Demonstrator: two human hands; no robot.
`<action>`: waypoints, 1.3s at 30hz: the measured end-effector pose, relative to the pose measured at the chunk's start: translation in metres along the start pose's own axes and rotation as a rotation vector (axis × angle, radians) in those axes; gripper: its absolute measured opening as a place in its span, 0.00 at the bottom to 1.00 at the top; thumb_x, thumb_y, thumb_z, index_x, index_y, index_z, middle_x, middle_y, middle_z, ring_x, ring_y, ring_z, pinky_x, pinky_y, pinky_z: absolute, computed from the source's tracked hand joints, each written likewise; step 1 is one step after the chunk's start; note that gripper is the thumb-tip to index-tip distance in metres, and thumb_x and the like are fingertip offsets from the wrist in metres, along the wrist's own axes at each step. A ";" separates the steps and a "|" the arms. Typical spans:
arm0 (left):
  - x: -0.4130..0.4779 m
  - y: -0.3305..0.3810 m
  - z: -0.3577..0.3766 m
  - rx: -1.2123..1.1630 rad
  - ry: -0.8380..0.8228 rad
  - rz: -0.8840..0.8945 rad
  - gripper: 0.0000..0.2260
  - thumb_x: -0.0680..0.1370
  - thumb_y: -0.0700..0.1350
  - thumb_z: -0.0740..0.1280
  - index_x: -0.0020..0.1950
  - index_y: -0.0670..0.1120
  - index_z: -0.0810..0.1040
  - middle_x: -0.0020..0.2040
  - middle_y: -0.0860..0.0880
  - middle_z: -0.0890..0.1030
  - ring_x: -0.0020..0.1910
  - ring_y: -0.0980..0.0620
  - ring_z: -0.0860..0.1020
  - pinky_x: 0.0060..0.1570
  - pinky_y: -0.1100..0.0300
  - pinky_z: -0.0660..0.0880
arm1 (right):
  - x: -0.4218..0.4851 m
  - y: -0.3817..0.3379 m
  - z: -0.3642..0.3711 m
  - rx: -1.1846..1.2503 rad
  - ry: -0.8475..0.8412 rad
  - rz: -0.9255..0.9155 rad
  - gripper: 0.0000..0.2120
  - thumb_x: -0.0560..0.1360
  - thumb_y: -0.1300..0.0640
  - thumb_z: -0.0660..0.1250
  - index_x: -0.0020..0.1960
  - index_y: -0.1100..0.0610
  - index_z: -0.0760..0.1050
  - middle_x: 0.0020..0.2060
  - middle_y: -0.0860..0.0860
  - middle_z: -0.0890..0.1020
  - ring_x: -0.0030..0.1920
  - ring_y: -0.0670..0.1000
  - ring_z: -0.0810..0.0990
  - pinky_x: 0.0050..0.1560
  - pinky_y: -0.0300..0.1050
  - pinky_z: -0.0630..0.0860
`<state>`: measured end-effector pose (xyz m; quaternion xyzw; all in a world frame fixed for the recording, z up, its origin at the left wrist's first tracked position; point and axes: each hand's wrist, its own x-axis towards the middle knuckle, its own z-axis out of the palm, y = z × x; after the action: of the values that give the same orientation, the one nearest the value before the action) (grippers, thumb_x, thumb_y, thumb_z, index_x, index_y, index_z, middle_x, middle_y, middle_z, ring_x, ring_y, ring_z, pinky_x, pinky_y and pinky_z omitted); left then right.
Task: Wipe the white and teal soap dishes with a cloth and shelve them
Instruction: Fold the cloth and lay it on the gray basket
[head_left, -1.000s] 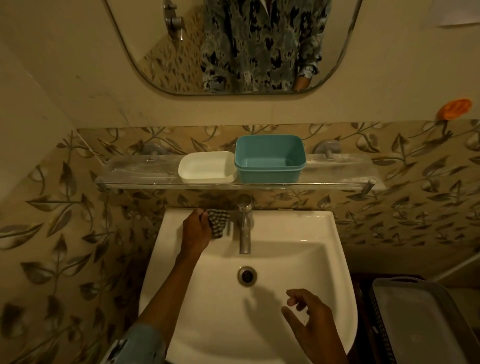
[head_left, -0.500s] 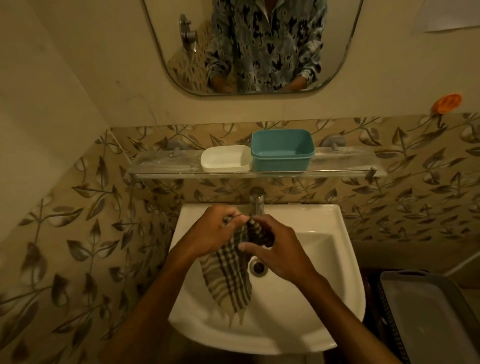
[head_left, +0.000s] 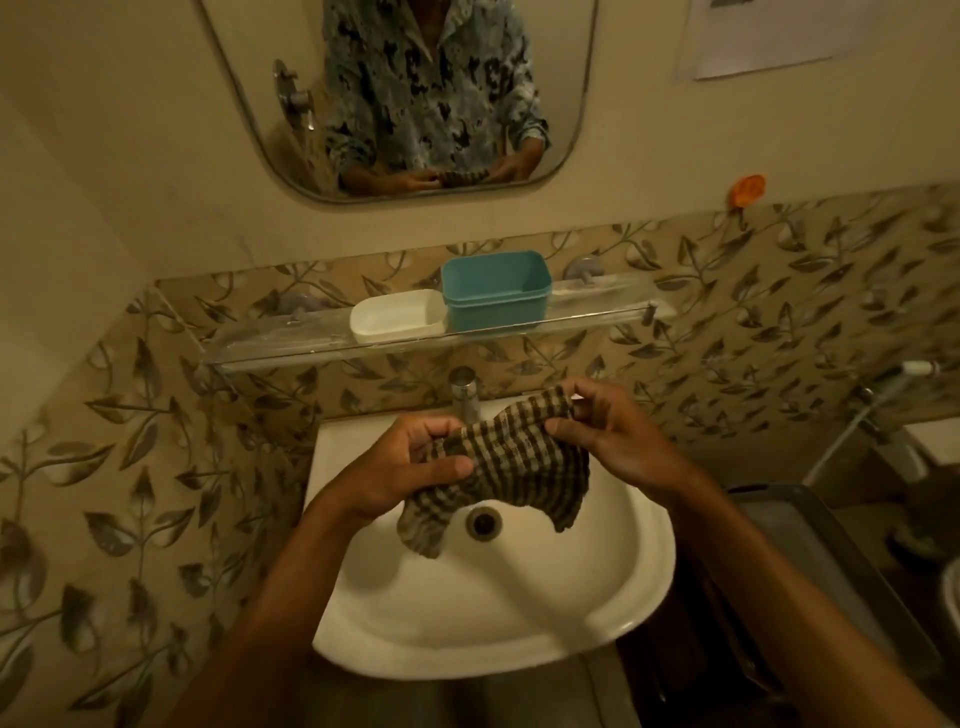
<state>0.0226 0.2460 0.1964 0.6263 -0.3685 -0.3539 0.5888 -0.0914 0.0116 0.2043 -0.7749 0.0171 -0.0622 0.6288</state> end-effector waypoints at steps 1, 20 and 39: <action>0.003 -0.006 0.004 -0.091 0.029 -0.004 0.16 0.69 0.48 0.74 0.54 0.42 0.79 0.48 0.43 0.82 0.49 0.47 0.80 0.47 0.57 0.79 | -0.005 -0.001 -0.002 -0.031 0.028 0.010 0.10 0.76 0.67 0.66 0.50 0.53 0.77 0.47 0.49 0.83 0.52 0.48 0.82 0.52 0.43 0.80; 0.089 -0.028 0.117 0.297 0.097 0.021 0.04 0.75 0.46 0.69 0.42 0.46 0.80 0.40 0.49 0.82 0.40 0.54 0.80 0.42 0.62 0.77 | -0.108 0.031 -0.098 -0.342 0.235 0.197 0.12 0.73 0.51 0.63 0.31 0.48 0.66 0.26 0.41 0.69 0.29 0.41 0.68 0.35 0.43 0.64; 0.263 -0.190 0.364 0.453 -0.009 -0.292 0.01 0.76 0.38 0.67 0.46 0.41 0.77 0.36 0.51 0.78 0.32 0.67 0.76 0.31 0.74 0.71 | -0.212 0.261 -0.343 -0.582 0.247 0.310 0.11 0.78 0.58 0.65 0.39 0.60 0.78 0.33 0.58 0.81 0.35 0.56 0.80 0.38 0.56 0.75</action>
<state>-0.1630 -0.1519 -0.0159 0.7868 -0.3468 -0.3466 0.3748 -0.3286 -0.3546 0.0022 -0.8965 0.2274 -0.0516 0.3767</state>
